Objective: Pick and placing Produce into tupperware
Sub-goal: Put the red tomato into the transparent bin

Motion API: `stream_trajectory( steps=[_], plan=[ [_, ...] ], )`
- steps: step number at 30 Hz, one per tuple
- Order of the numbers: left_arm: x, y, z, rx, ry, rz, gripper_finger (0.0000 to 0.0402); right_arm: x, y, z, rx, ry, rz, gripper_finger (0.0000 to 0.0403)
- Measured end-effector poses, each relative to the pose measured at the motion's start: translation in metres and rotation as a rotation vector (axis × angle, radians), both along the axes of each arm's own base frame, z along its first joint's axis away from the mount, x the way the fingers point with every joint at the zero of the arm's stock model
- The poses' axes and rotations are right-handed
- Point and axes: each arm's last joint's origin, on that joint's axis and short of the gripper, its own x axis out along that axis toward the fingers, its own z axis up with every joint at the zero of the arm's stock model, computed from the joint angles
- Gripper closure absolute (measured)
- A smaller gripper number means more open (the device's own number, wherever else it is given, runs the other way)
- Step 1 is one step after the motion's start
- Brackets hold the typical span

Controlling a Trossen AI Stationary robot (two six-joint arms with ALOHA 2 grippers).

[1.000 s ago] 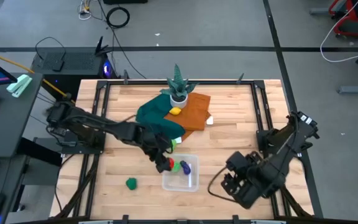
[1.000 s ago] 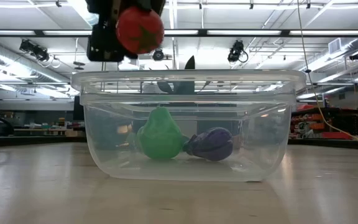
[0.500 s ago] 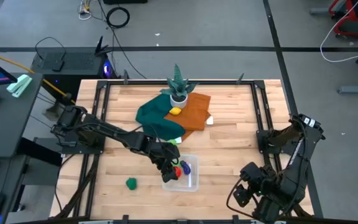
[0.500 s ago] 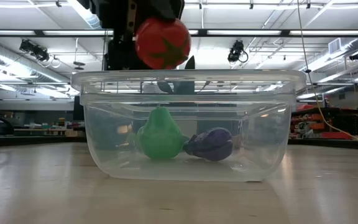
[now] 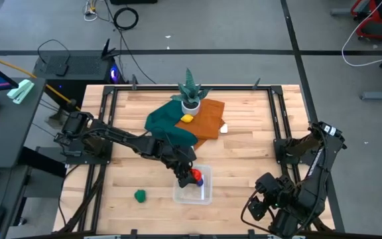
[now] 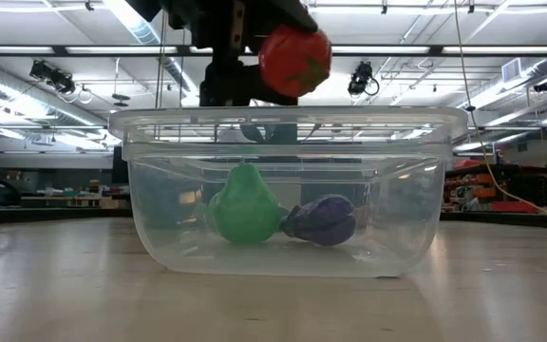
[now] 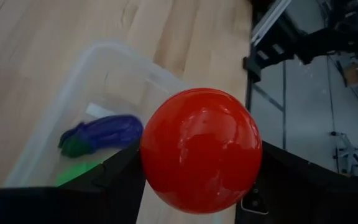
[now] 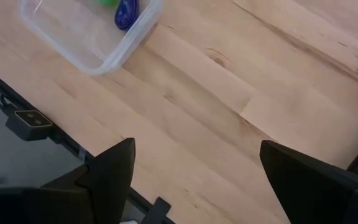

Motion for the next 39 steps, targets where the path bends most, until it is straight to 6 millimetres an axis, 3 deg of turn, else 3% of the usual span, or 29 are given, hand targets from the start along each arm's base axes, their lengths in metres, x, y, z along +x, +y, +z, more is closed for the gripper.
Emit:
stream_trajectory(
  steps=[7, 12, 15, 22, 28, 34, 39],
  plan=[
    [0.004, -0.002, 0.007, 0.033, -0.039, -0.033, 0.0138, 0.000, 0.000, 0.000, 0.003, -0.004, 0.000, 0.0094],
    [0.020, -0.006, 0.022, 0.109, -0.063, -0.096, 0.0135, 0.000, 0.001, 0.000, 0.005, -0.006, 0.000, 0.0094],
    [0.030, -0.008, 0.020, 0.191, 0.024, -0.177, 0.0135, 0.001, 0.000, 0.000, 0.008, -0.009, -0.002, 0.0094],
    [0.048, -0.012, 0.004, 0.347, 0.262, -0.337, 0.0134, 0.002, 0.001, 0.000, 0.011, -0.018, -0.003, 0.0094],
    [0.056, -0.022, -0.014, 0.370, 0.316, -0.384, 0.0135, 0.003, 0.001, 0.000, 0.012, -0.025, -0.008, 0.0094],
    [0.052, -0.032, -0.030, 0.379, 0.384, -0.422, 0.0131, 0.003, 0.001, 0.000, 0.012, -0.034, -0.009, 0.0094],
    [0.053, -0.038, -0.032, 0.398, 0.361, -0.420, 0.0131, 0.004, 0.000, 0.000, 0.012, -0.035, -0.010, 0.0094]
  ],
)
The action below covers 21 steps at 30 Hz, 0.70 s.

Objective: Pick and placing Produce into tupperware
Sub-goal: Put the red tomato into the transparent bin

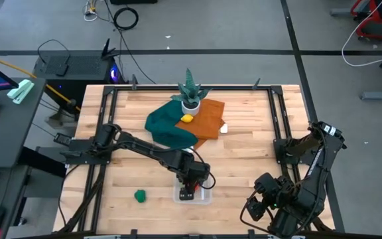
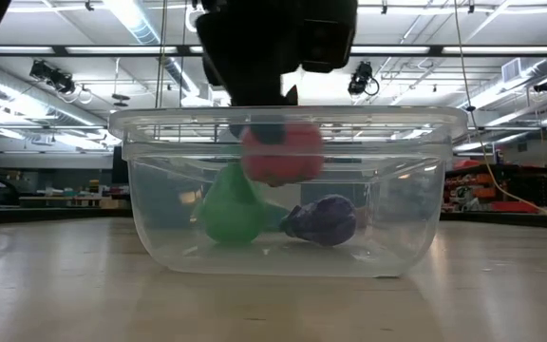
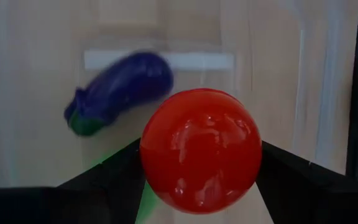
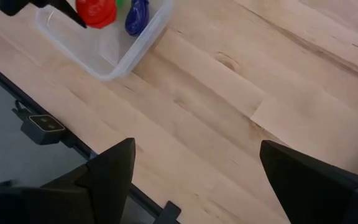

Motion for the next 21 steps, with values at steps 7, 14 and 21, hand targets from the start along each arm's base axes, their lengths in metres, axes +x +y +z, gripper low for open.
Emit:
stream_trajectory(
  steps=[7, 14, 21],
  plan=[
    [0.0006, 0.0007, -0.0059, 0.023, 0.016, 0.007, 0.0131, 0.0001, -0.0001, 0.0000, 0.000, 0.000, -0.002, 0.0094],
    [0.0010, 0.0016, -0.0059, 0.036, 0.010, 0.011, 0.0133, 0.0005, 0.0005, 0.0001, 0.007, -0.005, -0.002, 0.0094],
    [0.0008, 0.0019, -0.0060, 0.040, 0.011, 0.008, 0.0128, 0.0005, 0.0005, 0.0001, 0.006, -0.006, -0.001, 0.0094]
  ],
)
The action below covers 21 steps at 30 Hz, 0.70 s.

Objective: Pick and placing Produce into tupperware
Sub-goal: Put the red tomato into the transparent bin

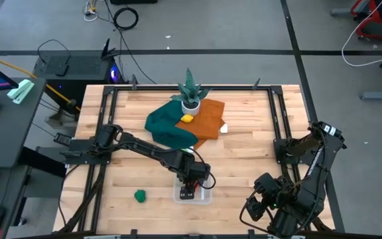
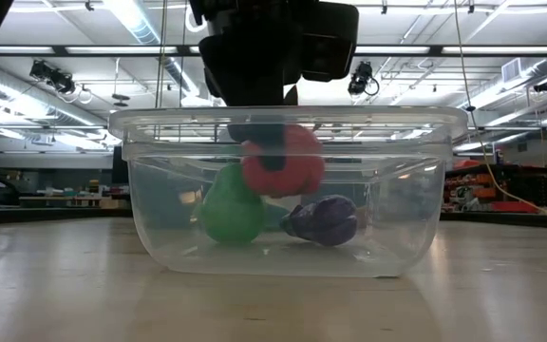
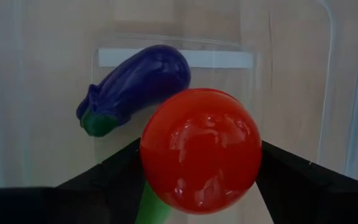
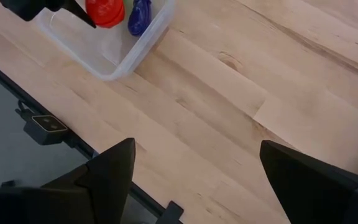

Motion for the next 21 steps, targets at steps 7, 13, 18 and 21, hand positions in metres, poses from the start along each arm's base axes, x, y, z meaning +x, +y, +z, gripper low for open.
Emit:
stream_trajectory(
  steps=[7, 13, 18, 21],
  plan=[
    [0.000, 0.000, 0.000, 0.008, 0.000, -0.012, 0.0134, 0.000, 0.000, 0.000, 0.002, -0.002, 0.000, 0.0094],
    [0.000, 0.001, 0.000, 0.020, -0.001, -0.008, 0.0129, 0.001, 0.001, 0.000, 0.009, -0.007, 0.000, 0.0094],
    [-0.001, 0.001, -0.006, 0.028, 0.026, -0.008, 0.0131, 0.001, 0.001, 0.000, 0.012, -0.009, 0.000, 0.0094],
    [0.000, 0.000, -0.011, 0.031, 0.037, -0.009, 0.0134, 0.001, 0.001, 0.000, 0.013, -0.010, 0.000, 0.0094]
  ],
)
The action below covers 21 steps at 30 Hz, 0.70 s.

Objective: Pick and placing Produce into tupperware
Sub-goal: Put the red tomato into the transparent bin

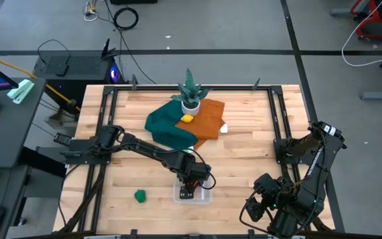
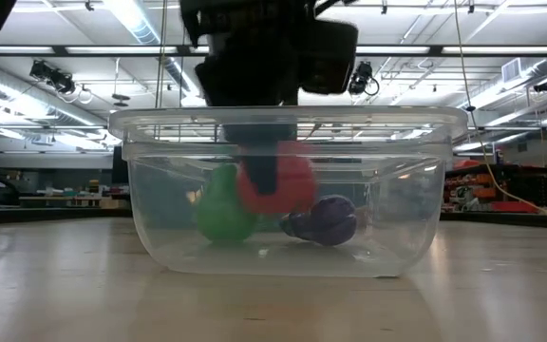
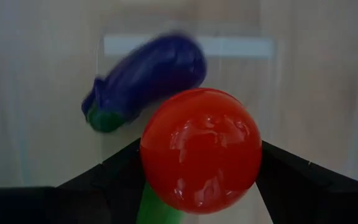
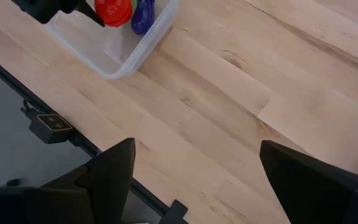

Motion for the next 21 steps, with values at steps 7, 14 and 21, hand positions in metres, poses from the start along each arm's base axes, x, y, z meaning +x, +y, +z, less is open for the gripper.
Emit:
stream_trajectory(
  steps=[7, 14, 21],
  plan=[
    [0.0001, 0.0000, -0.0015, 0.001, 0.005, 0.002, 0.0122, 0.0002, 0.0003, 0.0000, 0.002, -0.002, 0.000, 0.0094],
    [0.0005, 0.0002, -0.0015, 0.008, 0.001, 0.011, 0.0119, 0.0002, 0.0003, 0.0000, 0.002, -0.002, 0.000, 0.0094],
    [0.0012, 0.0000, -0.0012, 0.002, -0.004, 0.026, 0.0099, 0.0002, 0.0003, 0.0000, 0.002, -0.002, 0.000, 0.0094]
  ],
)
